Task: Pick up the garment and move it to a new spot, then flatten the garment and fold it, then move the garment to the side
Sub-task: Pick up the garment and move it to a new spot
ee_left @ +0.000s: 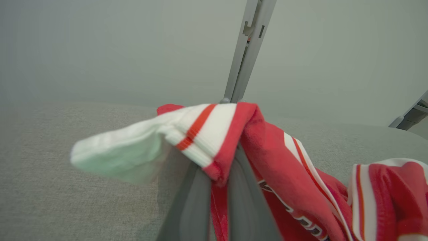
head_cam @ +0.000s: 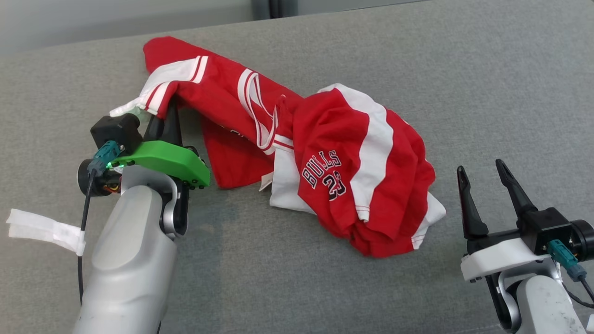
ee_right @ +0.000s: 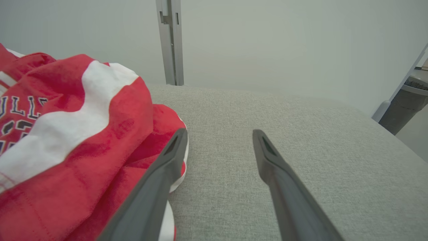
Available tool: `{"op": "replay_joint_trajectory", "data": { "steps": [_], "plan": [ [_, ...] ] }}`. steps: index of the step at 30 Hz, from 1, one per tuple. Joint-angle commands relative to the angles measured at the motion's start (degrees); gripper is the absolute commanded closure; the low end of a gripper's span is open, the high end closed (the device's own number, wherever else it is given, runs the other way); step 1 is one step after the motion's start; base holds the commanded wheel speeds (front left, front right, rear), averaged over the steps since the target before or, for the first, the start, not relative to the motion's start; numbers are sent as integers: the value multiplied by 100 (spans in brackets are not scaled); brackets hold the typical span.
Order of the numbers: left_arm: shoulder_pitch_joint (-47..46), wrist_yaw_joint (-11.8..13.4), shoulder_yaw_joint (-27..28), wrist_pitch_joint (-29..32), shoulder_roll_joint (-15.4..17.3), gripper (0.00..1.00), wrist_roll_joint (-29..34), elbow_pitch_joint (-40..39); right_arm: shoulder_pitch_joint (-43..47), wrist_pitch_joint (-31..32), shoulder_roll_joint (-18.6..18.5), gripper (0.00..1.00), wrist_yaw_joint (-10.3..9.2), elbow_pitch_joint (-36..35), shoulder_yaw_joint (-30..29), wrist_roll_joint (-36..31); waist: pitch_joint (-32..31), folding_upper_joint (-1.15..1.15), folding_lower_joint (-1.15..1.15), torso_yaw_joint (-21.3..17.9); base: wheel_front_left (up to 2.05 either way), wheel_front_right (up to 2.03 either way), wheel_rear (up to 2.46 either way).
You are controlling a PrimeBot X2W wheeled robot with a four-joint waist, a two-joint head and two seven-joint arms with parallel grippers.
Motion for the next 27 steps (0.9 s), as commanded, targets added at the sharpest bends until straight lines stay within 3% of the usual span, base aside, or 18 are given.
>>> {"op": "replay_joint_trajectory", "data": {
  "steps": [1,8,15,27],
  "plan": [
    [137,-22,49,-5,63,100,77,-140,102,-2,-21,0,-7,19,-35,-20,-342,0,0,362,0,0,0],
    [443,-67,151,-7,158,100,484,-1035,352,-2,-21,0,-6,76,-141,-10,-848,0,0,957,0,0,0],
    [610,-42,117,24,457,100,716,-1733,581,-2,-21,0,-7,142,-190,97,-1241,0,0,1416,0,0,0],
    [881,76,128,577,885,100,766,-2826,809,-2,-22,0,-6,161,-222,188,-1544,0,0,1930,0,0,0]
  ]
}}
